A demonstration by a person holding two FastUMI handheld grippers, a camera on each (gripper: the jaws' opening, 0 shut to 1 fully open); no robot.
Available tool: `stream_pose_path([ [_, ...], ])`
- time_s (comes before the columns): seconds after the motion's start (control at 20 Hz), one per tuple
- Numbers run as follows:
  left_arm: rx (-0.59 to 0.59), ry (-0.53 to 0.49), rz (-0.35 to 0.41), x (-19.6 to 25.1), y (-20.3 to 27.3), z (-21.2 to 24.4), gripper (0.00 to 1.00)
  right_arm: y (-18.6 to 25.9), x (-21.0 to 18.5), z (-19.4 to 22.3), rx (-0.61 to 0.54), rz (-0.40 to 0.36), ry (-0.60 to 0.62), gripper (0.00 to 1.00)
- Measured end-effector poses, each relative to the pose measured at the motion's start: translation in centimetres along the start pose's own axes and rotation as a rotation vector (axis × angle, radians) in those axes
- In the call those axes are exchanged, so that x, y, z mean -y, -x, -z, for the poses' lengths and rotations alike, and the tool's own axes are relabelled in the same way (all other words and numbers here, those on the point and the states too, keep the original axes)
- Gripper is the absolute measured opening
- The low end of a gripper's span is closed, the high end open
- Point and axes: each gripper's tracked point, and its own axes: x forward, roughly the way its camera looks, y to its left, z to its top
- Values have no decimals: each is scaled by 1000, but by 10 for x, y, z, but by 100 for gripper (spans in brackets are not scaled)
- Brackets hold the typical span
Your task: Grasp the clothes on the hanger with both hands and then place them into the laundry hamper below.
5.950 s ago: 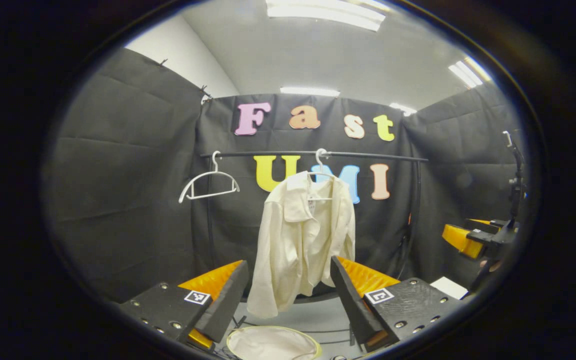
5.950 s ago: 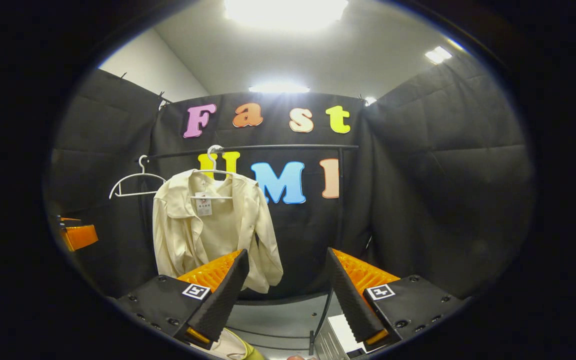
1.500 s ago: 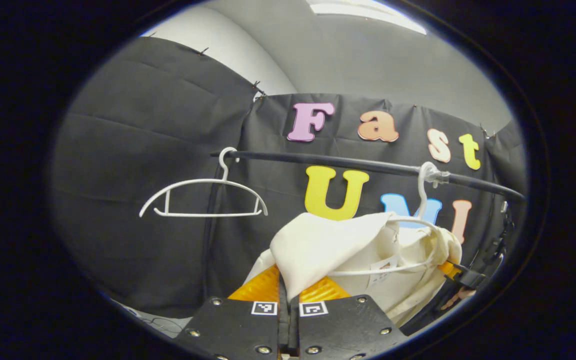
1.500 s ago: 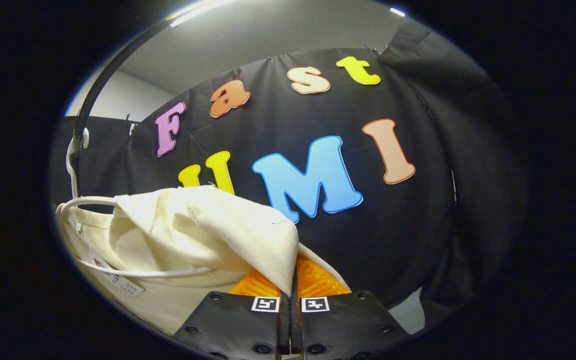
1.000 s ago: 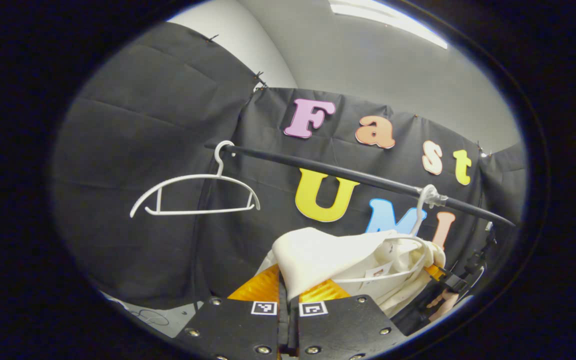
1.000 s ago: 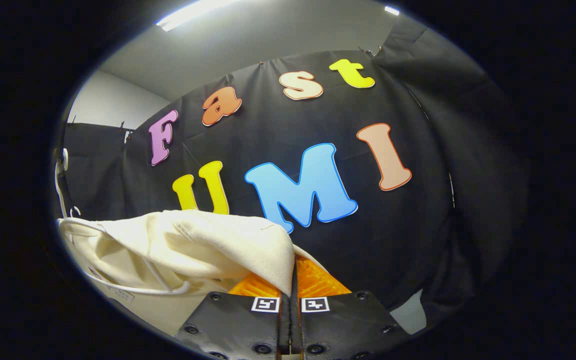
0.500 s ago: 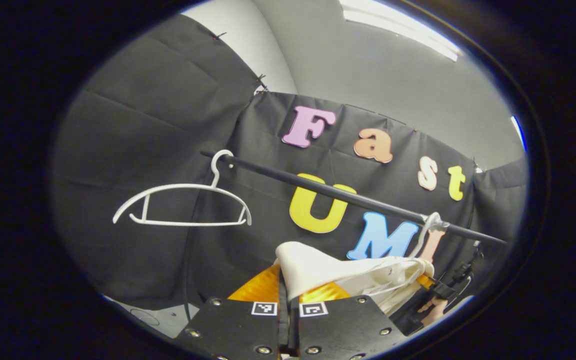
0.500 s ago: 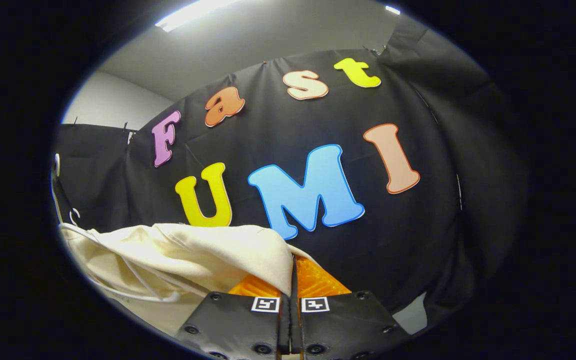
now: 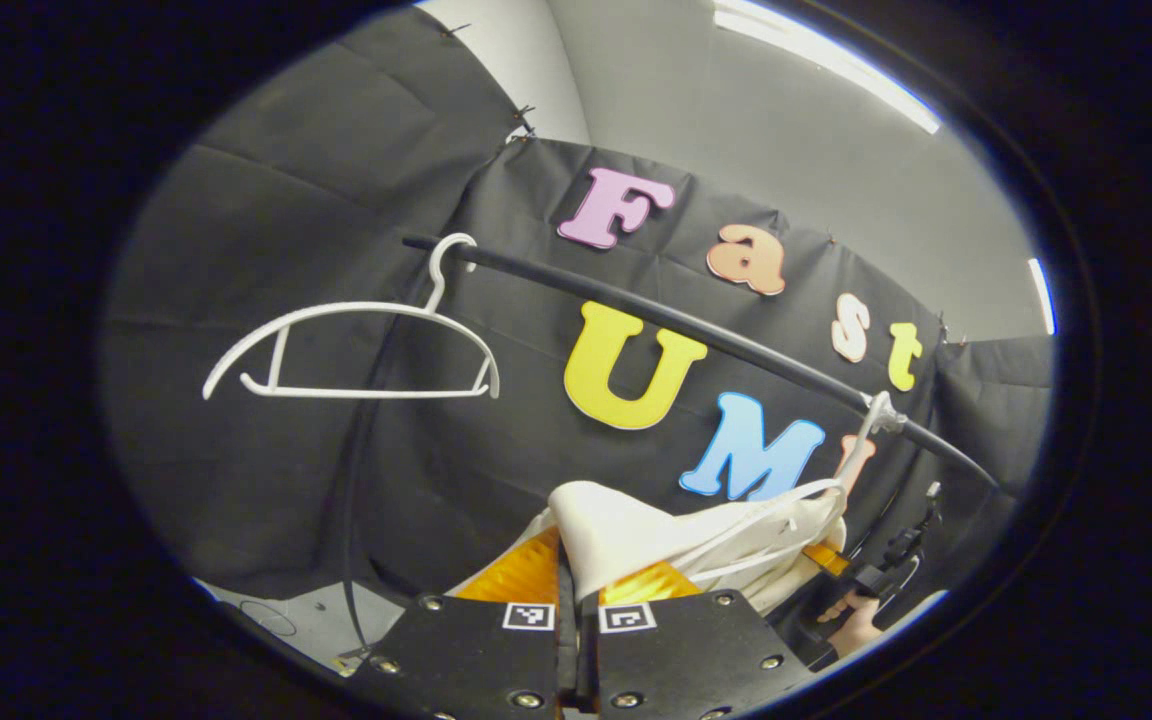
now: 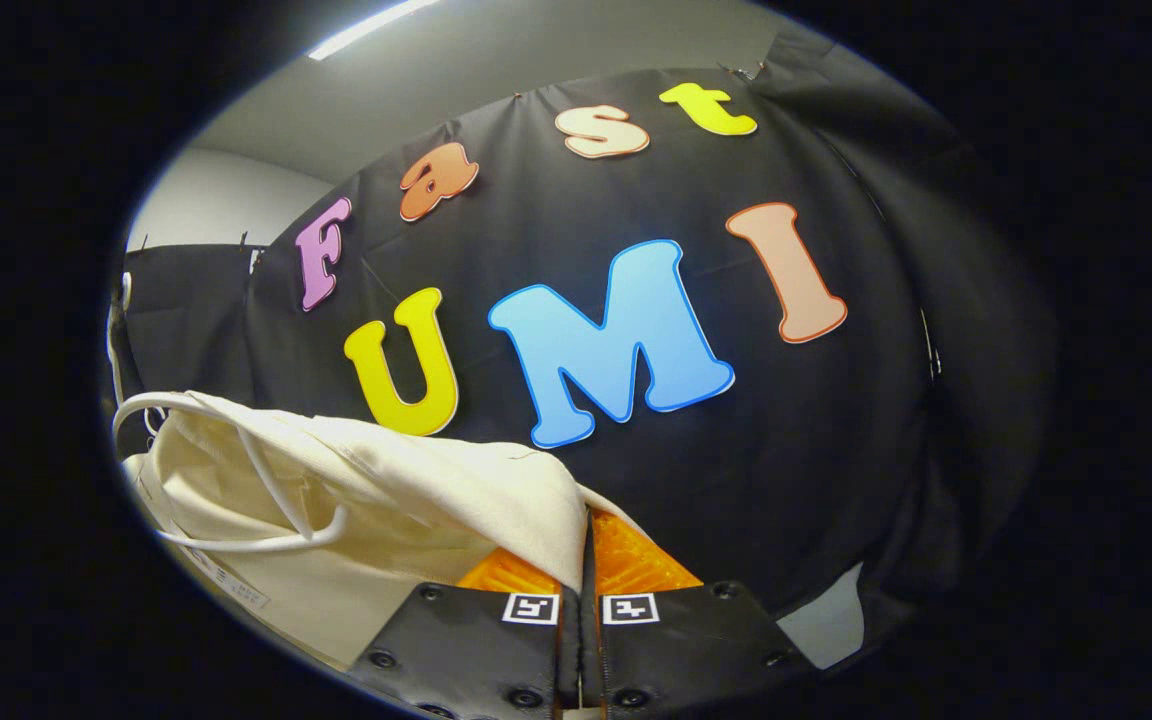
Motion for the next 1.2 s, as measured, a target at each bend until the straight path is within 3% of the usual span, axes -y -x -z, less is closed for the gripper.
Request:
stream_pose_path([
  [0.15,8,12,-1,1,2,-11,1,-7,1,-21,44,2,-37,2],
  [0.4,-29,26,8,0,-12,-5,1,-25,-5,-19,32,6,-41,2],
  [0.6,-33,-87,-39,-13,-10,-7,1,-31,-6,-24,49,-1,-61,2],
  [0.9,-47,-40,-59,-20,-12,20,1,-20,10,15,-14,21,-21,2],
  [1.2,-90,-44,-116,-43,19,62,1,33,23,52,-75,27,46,2],
])
